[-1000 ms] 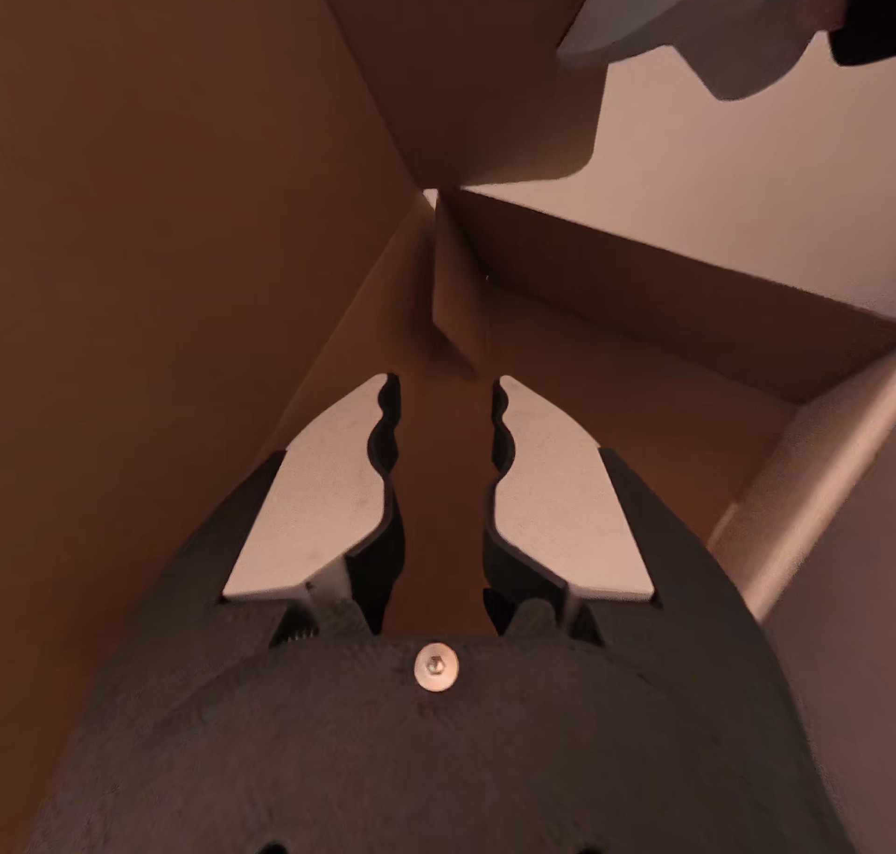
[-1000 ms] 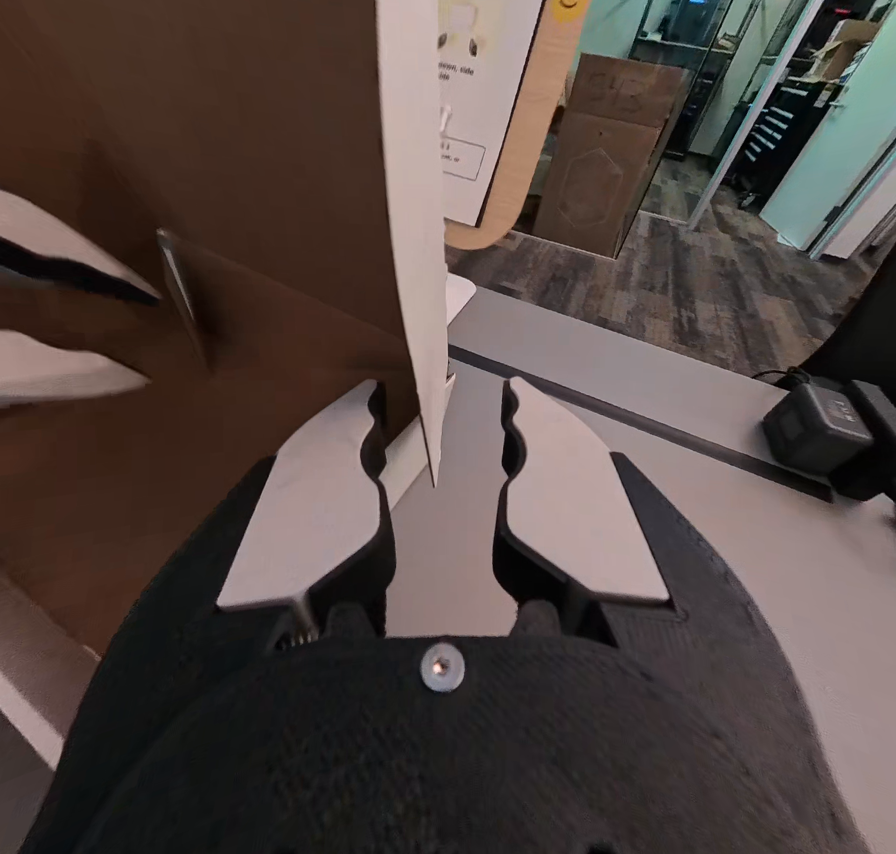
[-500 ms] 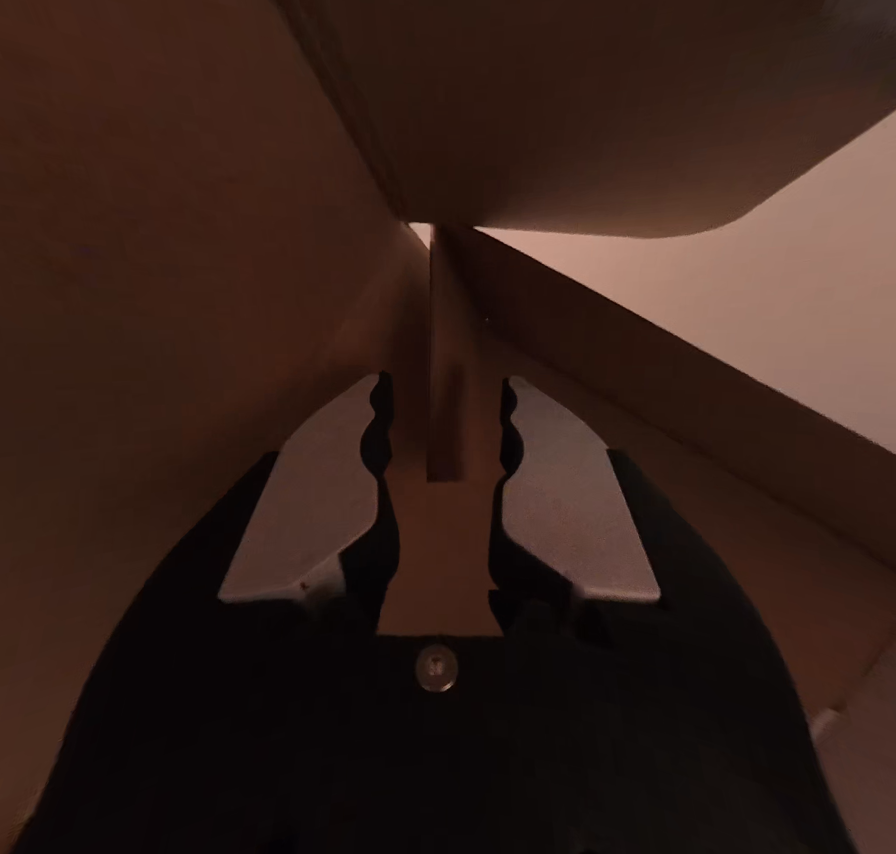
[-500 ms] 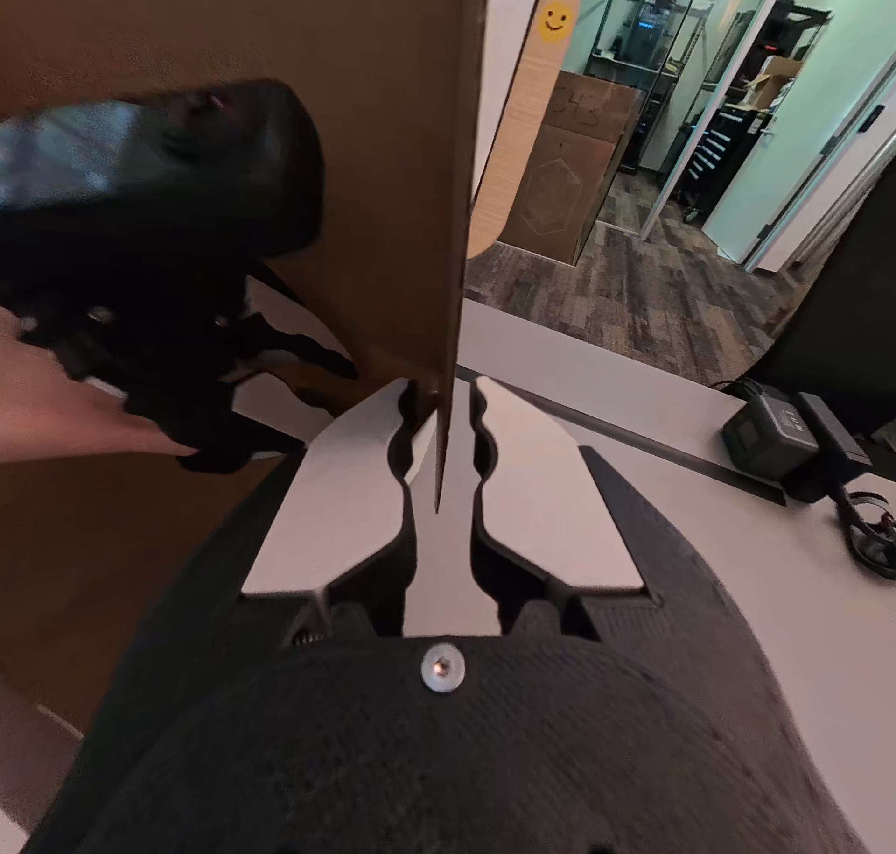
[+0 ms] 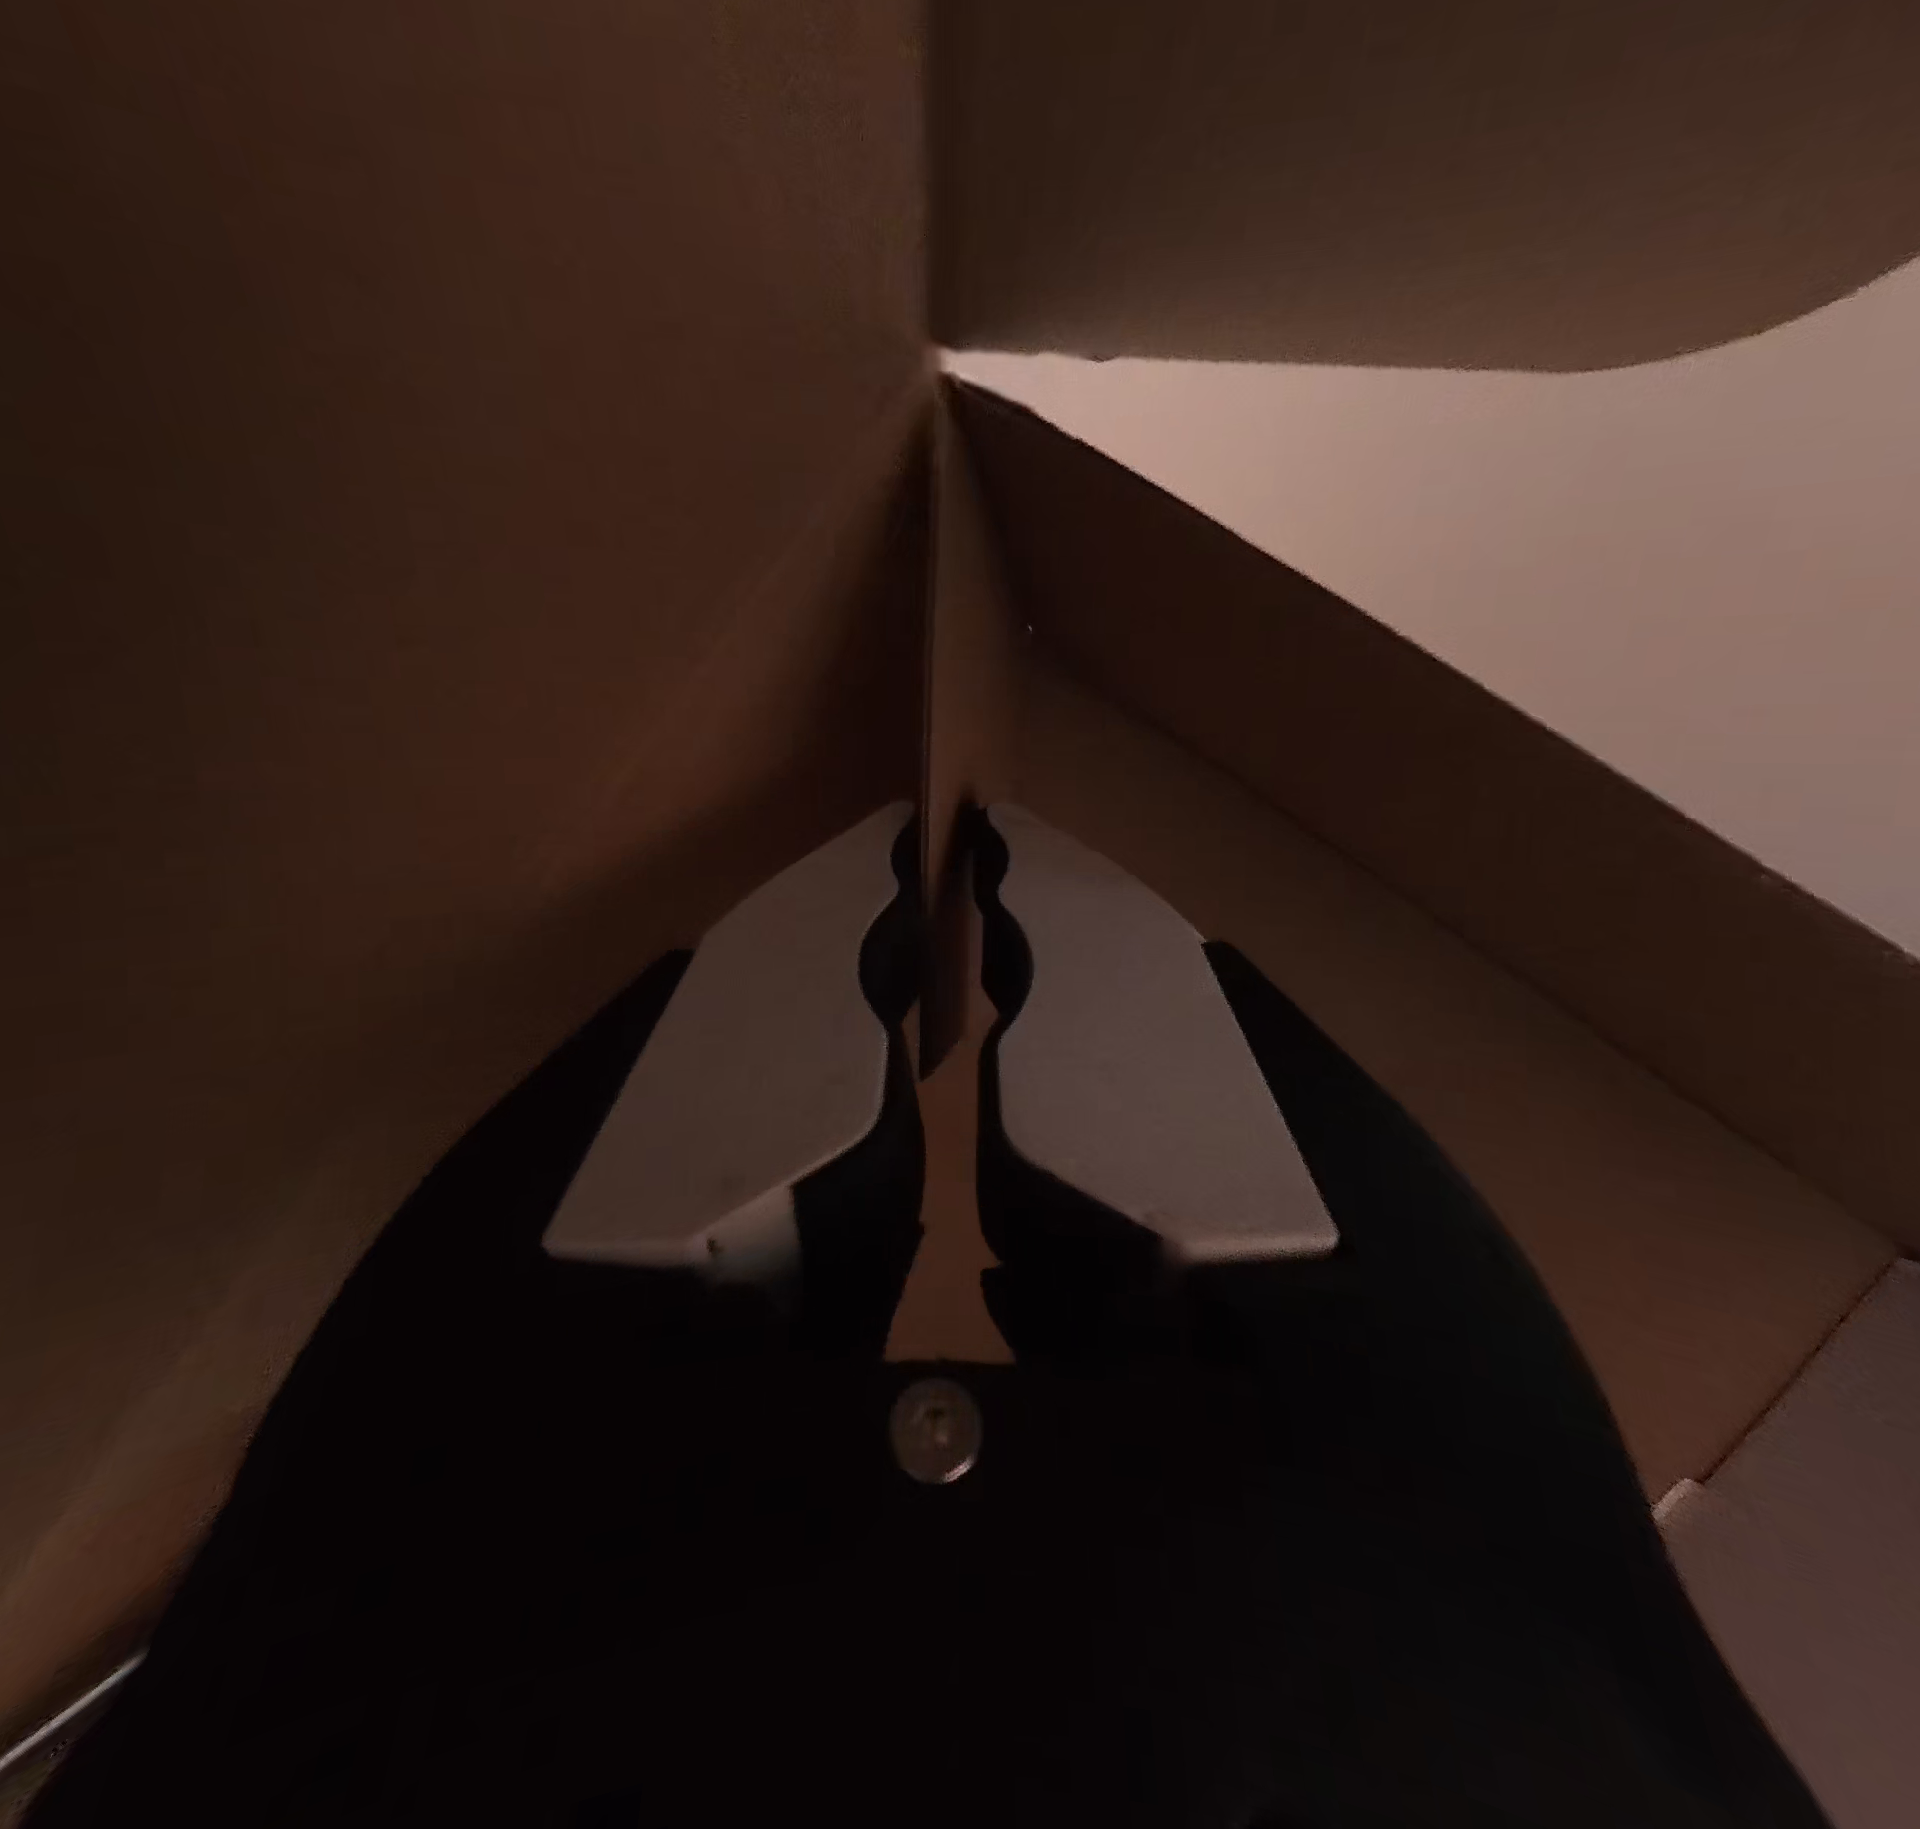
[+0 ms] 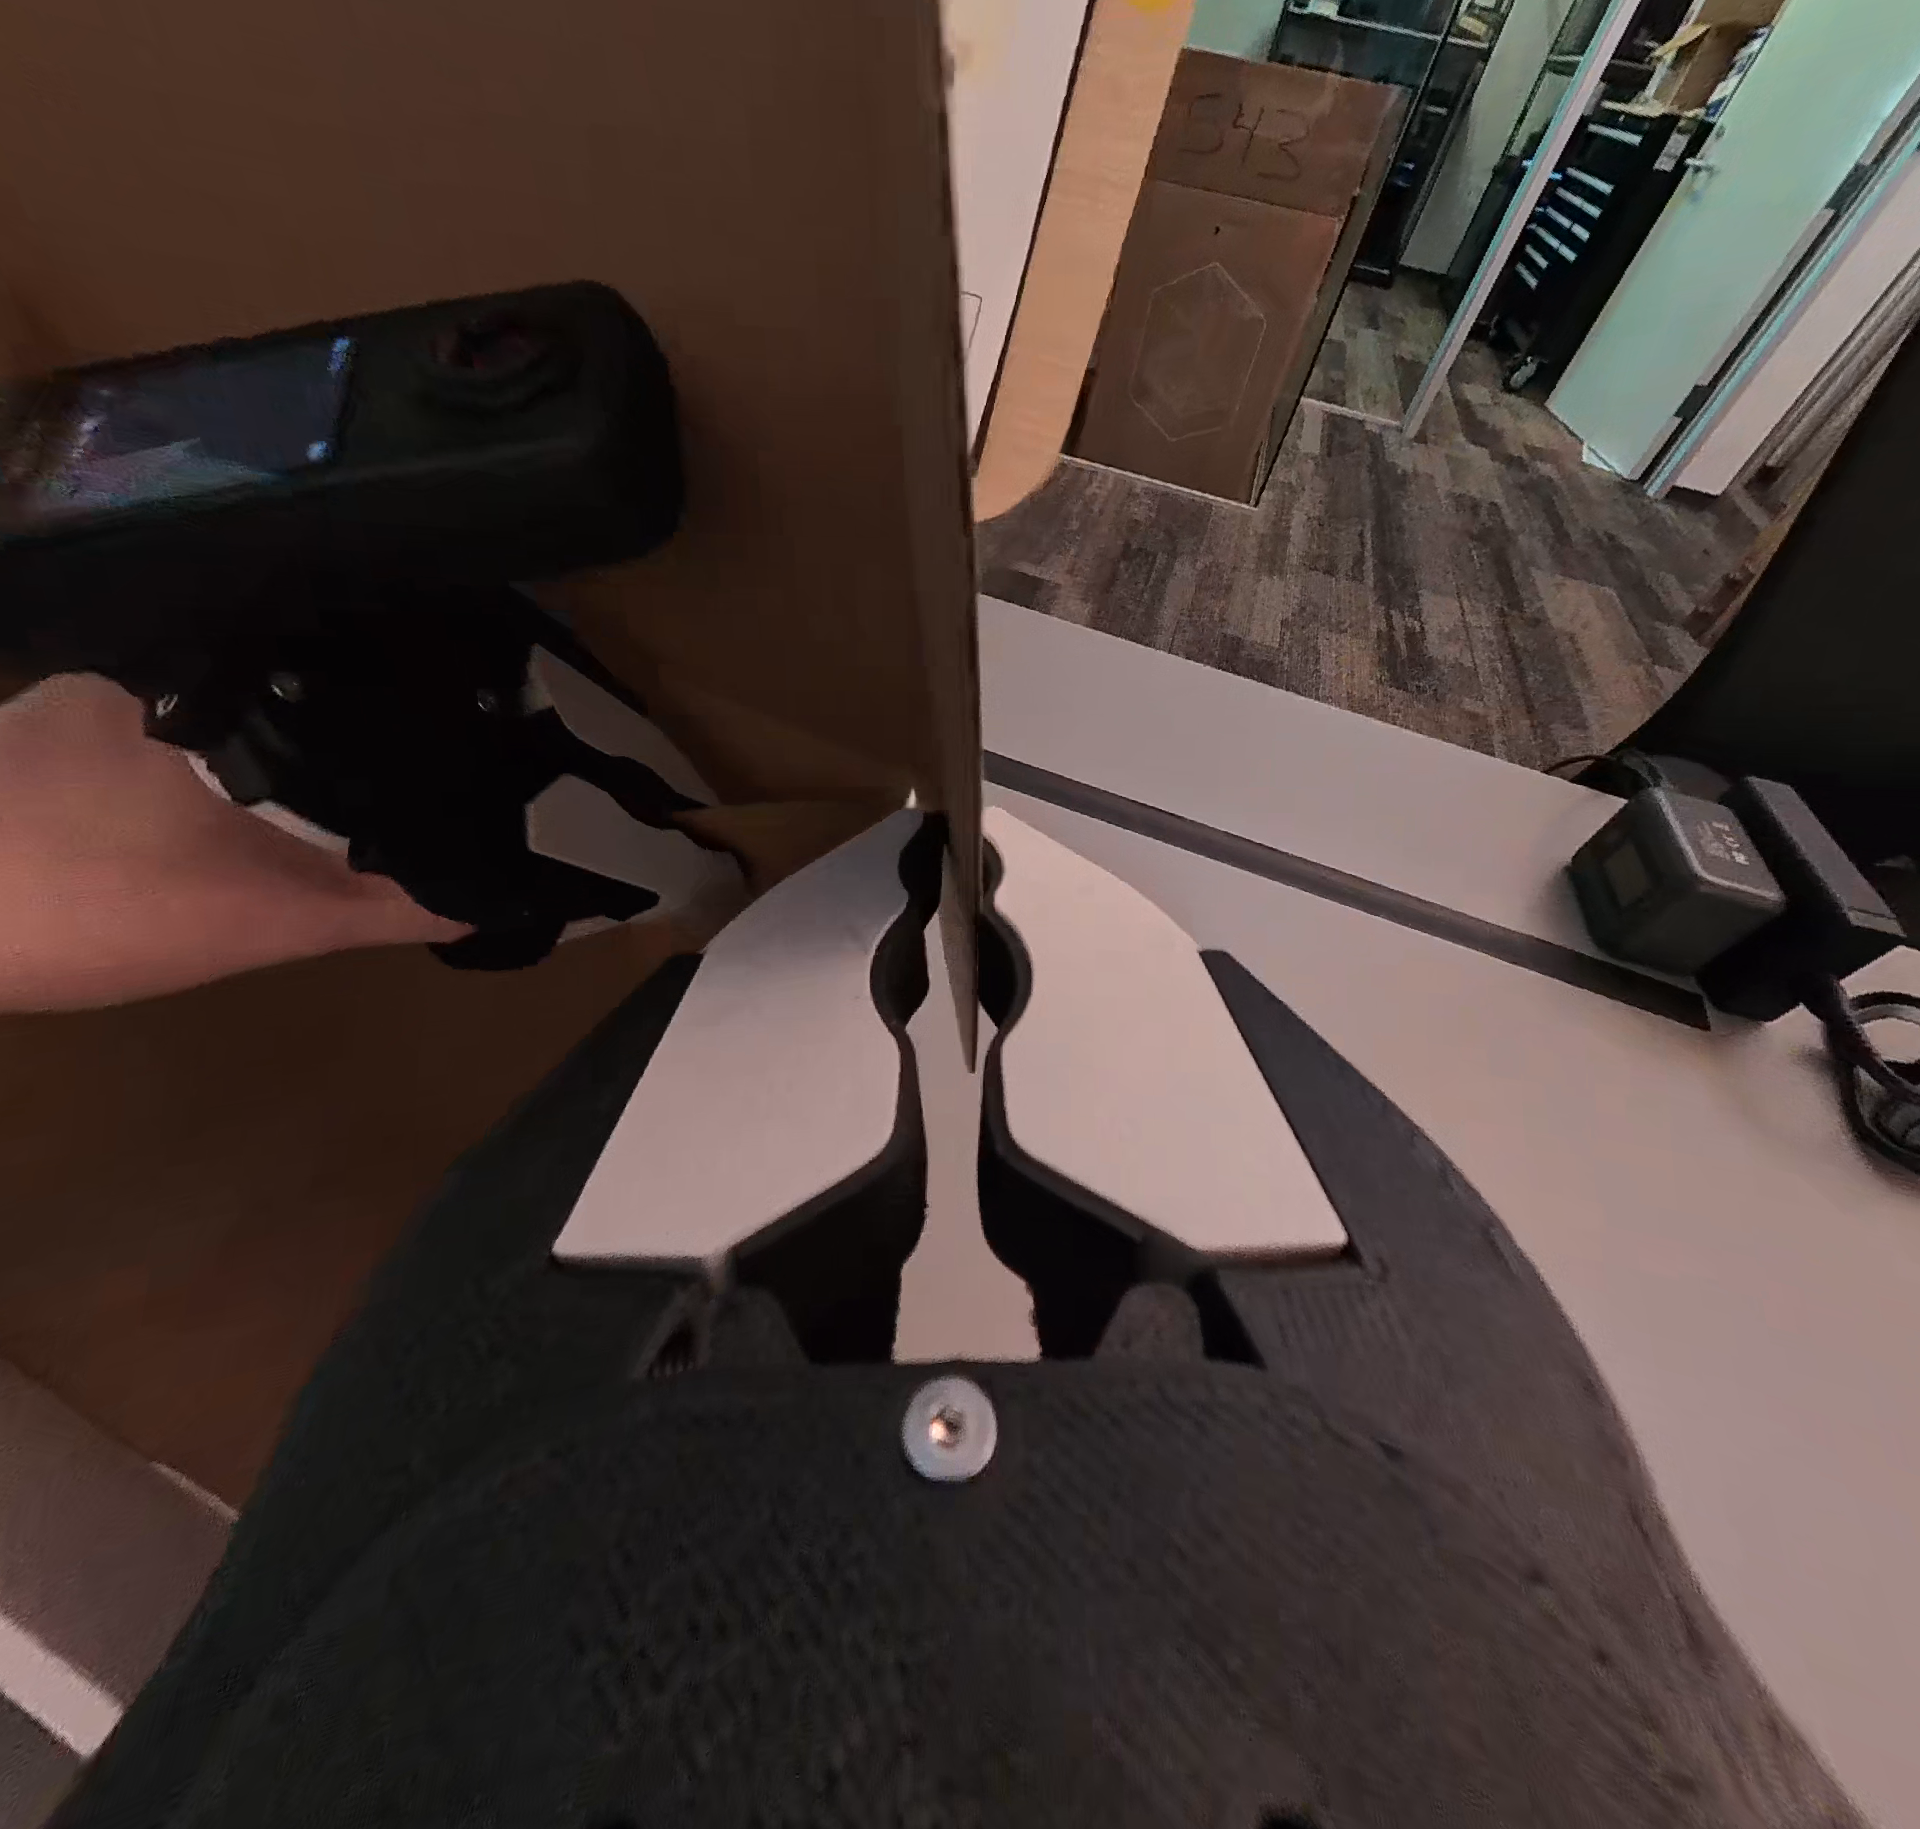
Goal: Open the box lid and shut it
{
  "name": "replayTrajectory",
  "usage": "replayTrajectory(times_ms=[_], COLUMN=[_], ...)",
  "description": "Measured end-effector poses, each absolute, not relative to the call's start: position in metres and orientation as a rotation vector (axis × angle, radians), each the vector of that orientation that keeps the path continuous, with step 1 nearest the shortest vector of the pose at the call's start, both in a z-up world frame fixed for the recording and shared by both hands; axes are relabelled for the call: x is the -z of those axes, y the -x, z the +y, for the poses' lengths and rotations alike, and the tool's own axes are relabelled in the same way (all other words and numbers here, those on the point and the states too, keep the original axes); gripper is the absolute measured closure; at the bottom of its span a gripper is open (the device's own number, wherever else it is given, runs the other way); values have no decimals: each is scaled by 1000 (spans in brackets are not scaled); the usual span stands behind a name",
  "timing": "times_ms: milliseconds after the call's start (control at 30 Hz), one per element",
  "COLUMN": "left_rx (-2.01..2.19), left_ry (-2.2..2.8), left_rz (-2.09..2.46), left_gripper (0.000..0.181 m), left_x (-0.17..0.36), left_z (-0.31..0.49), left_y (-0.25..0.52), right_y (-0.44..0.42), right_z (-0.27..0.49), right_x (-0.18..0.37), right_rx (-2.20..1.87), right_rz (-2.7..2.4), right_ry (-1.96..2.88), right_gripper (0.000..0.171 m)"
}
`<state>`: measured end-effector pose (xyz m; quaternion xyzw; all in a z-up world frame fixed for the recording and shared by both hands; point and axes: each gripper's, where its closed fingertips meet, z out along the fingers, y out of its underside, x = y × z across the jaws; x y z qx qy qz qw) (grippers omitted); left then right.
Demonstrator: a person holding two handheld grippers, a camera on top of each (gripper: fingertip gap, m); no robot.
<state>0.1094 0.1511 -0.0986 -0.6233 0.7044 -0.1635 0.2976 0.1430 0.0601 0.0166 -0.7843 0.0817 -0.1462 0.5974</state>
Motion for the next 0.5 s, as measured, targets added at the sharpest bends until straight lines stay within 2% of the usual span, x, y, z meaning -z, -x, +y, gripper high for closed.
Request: replayTrajectory(times_ms=[300,500], left_rx=[378,401], left_ry=[1662,1686], left_rz=[1820,1804], left_gripper=[171,170], left_x=[97,96], left_z=[166,169], left_y=[-110,-111], right_y=[-124,-111], right_z=[69,79], right_x=[-22,-29], right_rx=[92,-19], right_rz=[354,497], right_ry=[1970,2107], right_gripper=[167,160])
